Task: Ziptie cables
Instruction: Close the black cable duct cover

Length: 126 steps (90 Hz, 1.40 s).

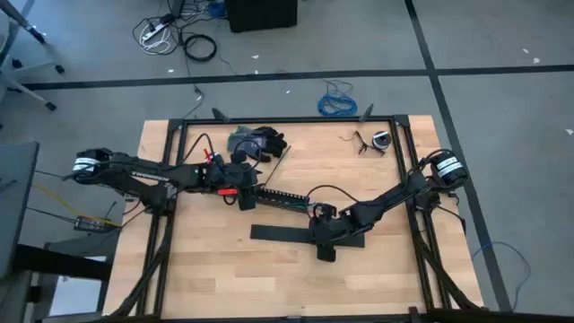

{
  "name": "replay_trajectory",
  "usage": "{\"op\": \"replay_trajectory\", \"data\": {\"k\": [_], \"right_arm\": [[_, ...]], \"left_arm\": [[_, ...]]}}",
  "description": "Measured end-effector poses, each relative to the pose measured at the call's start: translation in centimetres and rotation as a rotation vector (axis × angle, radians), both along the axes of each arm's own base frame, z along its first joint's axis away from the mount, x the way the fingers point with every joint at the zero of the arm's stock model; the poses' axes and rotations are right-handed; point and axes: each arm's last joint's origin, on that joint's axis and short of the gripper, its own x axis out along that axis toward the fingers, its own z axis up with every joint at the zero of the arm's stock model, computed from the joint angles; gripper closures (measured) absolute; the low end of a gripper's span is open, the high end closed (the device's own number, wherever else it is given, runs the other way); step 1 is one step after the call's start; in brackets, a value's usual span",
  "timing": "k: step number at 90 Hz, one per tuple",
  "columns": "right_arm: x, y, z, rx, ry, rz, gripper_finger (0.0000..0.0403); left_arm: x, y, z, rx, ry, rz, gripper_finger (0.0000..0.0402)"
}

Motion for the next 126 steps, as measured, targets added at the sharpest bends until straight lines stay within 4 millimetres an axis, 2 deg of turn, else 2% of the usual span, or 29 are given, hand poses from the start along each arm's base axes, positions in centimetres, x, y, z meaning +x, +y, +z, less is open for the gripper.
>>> {"op": "replay_trajectory", "data": {"k": [39, 64, 77, 95, 113, 126], "right_arm": [[-0.1, 0.4, 0.1, 0.012, -0.014, 0.000, 0.0187], [-0.5, 0.9, 1.2, 0.012, -0.052, 0.012, 0.0196], [-0.7, 1.1, 2.5, 0.001, -0.104, 0.003, 0.0222], [-0.7, 1.2, 2.7, 0.038, -0.108, 0.002, 0.0251], [-0.2, 1.0, 2.9, 0.049, -0.149, 0.007, 0.0229], [0.9, -0.3, 3.3, 0.043, -0.218, -0.001, 0.0191]], "left_arm": [[0.0, 0.0, 0.0, 0.001, 0.001, 0.000, 0.0234], [0.0, 0.0, 0.0, 0.007, 0.001, 0.005, 0.0234], [0.0, 0.1, 0.0, 0.017, 0.002, 0.016, 0.0234], [0.0, 0.1, 0.0, 0.017, 0.004, 0.016, 0.0234], [0.0, 0.1, 0.0, 0.018, 0.001, 0.017, 0.0234], [0.0, 0.1, 0.1, 0.018, -0.006, 0.017, 0.0234]]}}
